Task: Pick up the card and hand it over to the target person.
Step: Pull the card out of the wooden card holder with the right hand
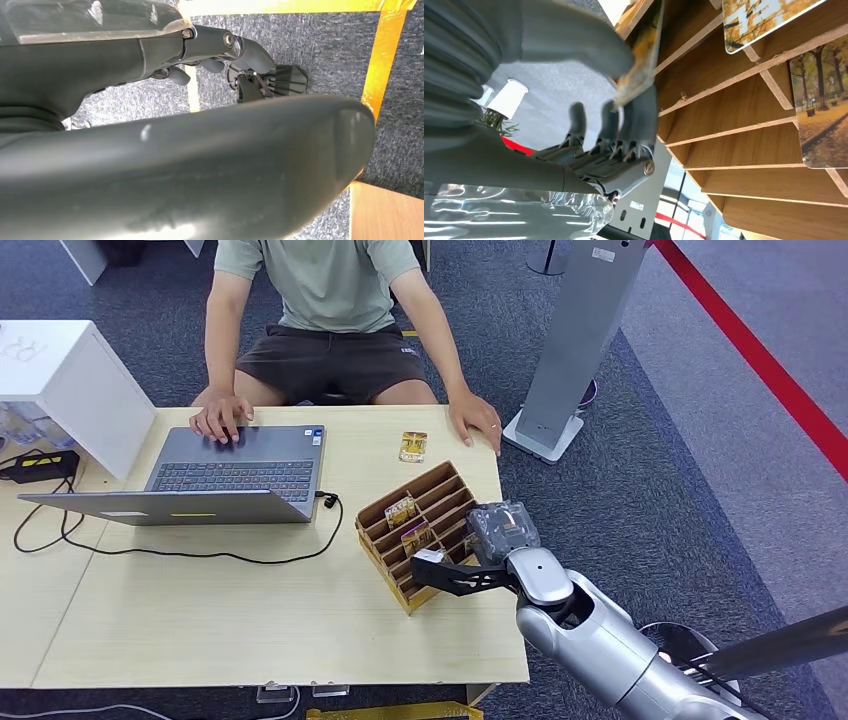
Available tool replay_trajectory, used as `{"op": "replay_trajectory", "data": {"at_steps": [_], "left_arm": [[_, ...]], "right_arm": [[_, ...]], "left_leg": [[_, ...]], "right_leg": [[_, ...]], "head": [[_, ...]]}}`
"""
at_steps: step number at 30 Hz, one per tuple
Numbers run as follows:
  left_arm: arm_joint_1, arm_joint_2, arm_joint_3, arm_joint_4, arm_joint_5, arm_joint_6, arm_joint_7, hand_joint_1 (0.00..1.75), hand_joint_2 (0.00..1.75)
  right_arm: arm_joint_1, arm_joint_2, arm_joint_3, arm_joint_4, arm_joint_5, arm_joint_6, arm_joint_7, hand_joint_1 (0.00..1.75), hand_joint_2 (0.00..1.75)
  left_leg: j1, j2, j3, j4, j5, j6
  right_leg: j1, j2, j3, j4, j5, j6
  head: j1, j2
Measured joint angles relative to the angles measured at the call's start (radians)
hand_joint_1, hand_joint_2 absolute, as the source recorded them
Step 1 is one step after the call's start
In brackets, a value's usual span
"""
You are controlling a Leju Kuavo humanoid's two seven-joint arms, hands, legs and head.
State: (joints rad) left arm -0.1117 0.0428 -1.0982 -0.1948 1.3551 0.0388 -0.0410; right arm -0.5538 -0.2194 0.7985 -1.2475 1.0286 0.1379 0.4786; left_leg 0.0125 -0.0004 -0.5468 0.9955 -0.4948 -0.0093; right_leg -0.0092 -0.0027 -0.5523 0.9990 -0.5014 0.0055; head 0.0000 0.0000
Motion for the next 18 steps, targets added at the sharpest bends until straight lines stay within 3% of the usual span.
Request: {"op": "replay_trajectory", "data": {"at_steps": [4,9,13,18], "left_arm": [[0.000,-0.001,-0.002,-0.001,-0.002,0.001,-0.002,0.00,0.00],[0.000,-0.005,-0.010,-0.001,-0.008,0.003,0.001,0.00,0.00],[-0.003,-0.003,-0.034,0.000,-0.031,0.021,0.013,0.00,0.00],[0.001,-0.005,-0.003,-0.002,-0.001,0.025,0.008,0.00,0.00]], "right_arm": [[-0.001,0.003,-0.005,0.014,-0.003,-0.003,-0.001,1.40,1.75],[0.007,0.001,-0.016,0.020,-0.004,-0.007,-0.001,1.71,1.75],[0.009,0.001,-0.020,0.024,-0.003,-0.011,-0.002,1.73,1.75],[0.003,0.005,-0.019,0.025,-0.002,-0.016,-0.003,1.73,1.75]], "left_leg": [[0.000,0.000,0.000,-0.001,0.000,0.000],[0.000,0.000,0.001,-0.001,0.001,0.000],[0.000,0.000,0.001,-0.001,0.001,0.000],[0.000,0.000,0.001,-0.001,0.001,0.000]], "right_leg": [[0.000,0.001,0.000,0.000,0.000,0.000],[0.000,0.000,0.001,-0.001,0.001,0.000],[0.000,0.000,0.001,-0.001,0.000,0.000],[0.000,0.000,0.001,-0.001,0.001,0.000]], "head": [[0.000,0.000],[0.000,0.000],[0.000,0.000],[0.000,0.000]]}}
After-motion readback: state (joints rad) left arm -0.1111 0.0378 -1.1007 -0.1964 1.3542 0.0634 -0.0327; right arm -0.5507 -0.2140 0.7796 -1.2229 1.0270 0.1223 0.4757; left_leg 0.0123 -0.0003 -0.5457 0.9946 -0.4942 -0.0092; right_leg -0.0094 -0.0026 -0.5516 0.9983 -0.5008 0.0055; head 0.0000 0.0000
